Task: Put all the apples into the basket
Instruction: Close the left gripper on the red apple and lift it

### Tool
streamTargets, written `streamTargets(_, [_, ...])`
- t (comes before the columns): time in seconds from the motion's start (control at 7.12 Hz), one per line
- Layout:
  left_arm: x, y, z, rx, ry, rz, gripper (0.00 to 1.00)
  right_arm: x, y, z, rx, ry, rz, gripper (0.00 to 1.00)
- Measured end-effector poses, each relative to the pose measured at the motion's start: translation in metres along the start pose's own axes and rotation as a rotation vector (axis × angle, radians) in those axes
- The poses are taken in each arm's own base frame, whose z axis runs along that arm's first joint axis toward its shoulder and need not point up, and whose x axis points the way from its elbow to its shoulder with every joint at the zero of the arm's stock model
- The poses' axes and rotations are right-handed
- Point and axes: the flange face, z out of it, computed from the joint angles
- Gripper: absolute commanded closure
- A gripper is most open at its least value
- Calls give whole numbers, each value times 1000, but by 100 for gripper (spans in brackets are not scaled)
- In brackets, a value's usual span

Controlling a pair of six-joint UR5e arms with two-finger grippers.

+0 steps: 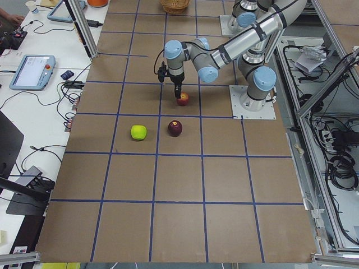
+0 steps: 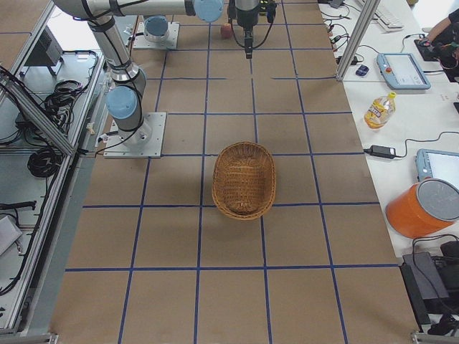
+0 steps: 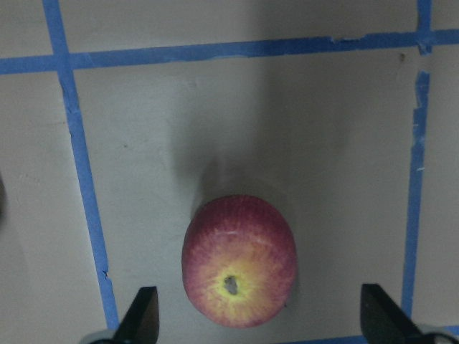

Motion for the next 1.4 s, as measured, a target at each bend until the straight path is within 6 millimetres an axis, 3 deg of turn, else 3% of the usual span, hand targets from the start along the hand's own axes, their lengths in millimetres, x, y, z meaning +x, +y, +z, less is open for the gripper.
streamTargets(0.56, [-8,6,40,-9,25,-27,0,0,0,0,-1,-2,0,0])
streamTargets(1.4, [-7,4,34,8,19,-24,0,0,1,0,-3,-3,0,0])
